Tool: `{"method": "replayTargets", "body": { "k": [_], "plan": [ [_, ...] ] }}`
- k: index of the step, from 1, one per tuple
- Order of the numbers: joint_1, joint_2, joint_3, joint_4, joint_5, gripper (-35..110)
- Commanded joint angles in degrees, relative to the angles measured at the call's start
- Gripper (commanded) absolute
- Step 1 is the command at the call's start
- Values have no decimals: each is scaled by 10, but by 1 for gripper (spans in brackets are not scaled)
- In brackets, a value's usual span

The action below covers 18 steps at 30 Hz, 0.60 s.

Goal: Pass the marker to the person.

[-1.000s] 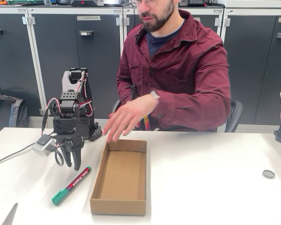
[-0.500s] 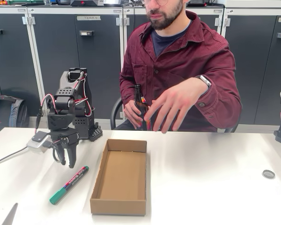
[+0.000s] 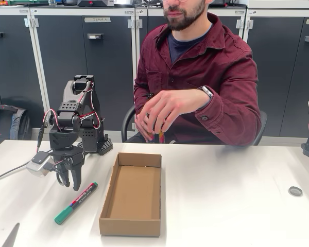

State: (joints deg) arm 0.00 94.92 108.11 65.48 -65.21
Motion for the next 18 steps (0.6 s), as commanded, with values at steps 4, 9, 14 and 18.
{"method": "replayTargets", "body": {
  "k": [4,9,14,18],
  "plan": [
    [-51,13,-61,47,26,17],
    [-56,18,-45,33,10,17],
    [-49,-2,-7,-4,1,17],
    [-49,-22,3,-16,8,17]
  ]
}}
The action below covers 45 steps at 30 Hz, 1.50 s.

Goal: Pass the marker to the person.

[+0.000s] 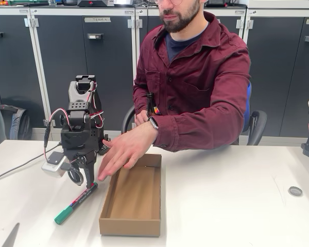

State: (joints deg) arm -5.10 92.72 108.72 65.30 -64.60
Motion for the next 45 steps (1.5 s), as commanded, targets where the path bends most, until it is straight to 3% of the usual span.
{"method": "replayTargets", "body": {
  "k": [1,12,21,32,38,45],
  "plan": [
    [0,-4,-6,-14,4,17],
    [-8,-44,12,-55,33,16],
    [4,-9,-23,-12,18,16],
    [36,-16,-33,-76,-1,16],
    [-18,-7,-43,5,9,16],
    [-15,8,-31,-14,-25,17]
  ]
}}
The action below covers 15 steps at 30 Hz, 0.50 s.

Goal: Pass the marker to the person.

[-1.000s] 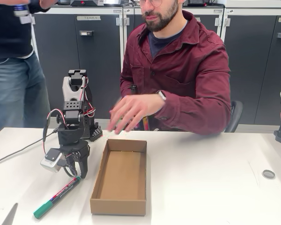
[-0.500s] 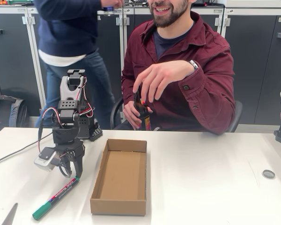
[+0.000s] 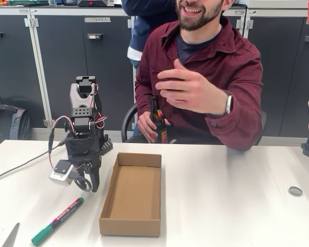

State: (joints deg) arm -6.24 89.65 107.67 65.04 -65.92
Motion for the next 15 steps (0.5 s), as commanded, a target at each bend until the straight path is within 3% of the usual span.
{"method": "replayTargets", "body": {
  "k": [1,15],
  "plan": [
    [-1,39,-21,-12,-19,17],
    [66,7,-64,-32,-52,16]
  ]
}}
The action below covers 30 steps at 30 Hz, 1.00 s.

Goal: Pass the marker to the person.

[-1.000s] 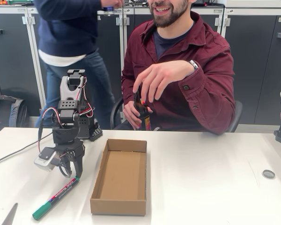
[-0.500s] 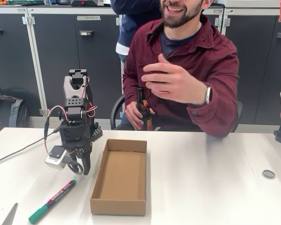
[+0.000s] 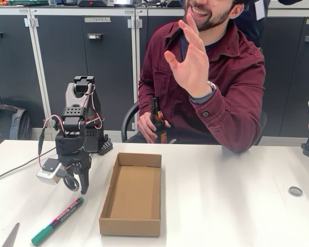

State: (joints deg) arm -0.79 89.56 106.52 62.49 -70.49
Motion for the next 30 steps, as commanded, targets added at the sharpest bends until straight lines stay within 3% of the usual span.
{"method": "replayTargets", "body": {
  "k": [1,12,30],
  "plan": [
    [13,-1,-61,-6,-4,16],
    [-18,-6,-75,-19,49,17],
    [36,-63,-130,-25,-3,16]
  ]
}}
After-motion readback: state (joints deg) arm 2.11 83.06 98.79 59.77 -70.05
